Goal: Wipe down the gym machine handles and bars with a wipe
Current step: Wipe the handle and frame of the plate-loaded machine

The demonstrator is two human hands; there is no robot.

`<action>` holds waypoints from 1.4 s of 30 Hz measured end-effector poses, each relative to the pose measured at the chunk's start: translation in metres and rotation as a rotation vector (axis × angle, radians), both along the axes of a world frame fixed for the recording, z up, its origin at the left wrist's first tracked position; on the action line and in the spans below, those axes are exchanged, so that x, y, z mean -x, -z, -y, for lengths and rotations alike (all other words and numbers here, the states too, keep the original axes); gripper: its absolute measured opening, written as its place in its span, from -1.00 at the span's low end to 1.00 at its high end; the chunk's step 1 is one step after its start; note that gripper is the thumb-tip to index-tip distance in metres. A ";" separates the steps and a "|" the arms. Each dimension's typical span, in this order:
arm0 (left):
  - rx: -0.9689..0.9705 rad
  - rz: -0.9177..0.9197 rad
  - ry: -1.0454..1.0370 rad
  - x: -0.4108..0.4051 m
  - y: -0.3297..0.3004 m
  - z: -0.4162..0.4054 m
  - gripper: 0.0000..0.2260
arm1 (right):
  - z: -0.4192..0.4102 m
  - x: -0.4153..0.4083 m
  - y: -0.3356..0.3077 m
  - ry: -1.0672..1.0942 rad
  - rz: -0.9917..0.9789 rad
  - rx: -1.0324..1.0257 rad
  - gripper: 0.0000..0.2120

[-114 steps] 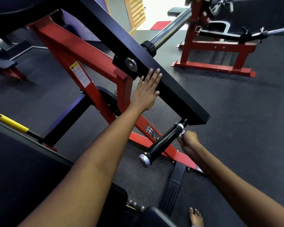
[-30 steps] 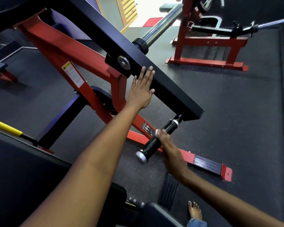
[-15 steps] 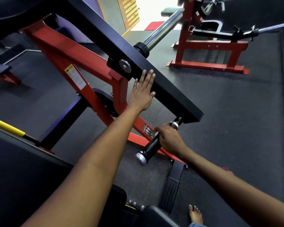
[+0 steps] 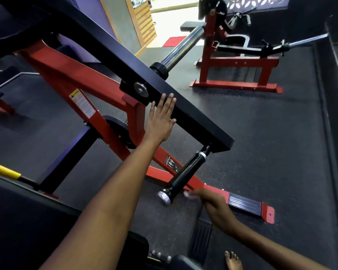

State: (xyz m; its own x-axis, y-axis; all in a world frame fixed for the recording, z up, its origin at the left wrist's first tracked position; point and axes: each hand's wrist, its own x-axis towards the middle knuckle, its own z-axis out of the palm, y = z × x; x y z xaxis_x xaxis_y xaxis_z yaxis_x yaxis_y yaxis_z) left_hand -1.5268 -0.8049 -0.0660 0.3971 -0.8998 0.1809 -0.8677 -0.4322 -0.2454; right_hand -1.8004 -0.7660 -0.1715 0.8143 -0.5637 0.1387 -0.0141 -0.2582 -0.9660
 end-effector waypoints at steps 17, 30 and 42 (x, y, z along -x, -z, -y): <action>-0.075 -0.004 -0.092 0.013 -0.004 0.003 -0.40 | -0.054 -0.077 -0.022 0.195 -0.133 -1.504 -0.70; -0.104 -0.274 -0.195 0.123 -0.029 -0.086 -0.68 | -0.007 0.036 -0.077 0.362 -0.111 -0.666 -0.86; 0.046 -0.592 -0.025 0.328 -0.039 -0.085 -0.58 | 0.038 0.240 -0.131 0.769 -0.438 0.348 -0.91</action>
State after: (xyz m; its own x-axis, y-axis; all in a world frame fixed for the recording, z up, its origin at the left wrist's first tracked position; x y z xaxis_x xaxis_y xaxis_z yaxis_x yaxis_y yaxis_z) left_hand -1.8545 -0.7201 -0.0269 0.4629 -0.8856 -0.0391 -0.8409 -0.4526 0.2967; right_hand -2.0408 -0.8045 -0.0410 0.2565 -0.9514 0.1702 -0.6427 -0.2994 -0.7052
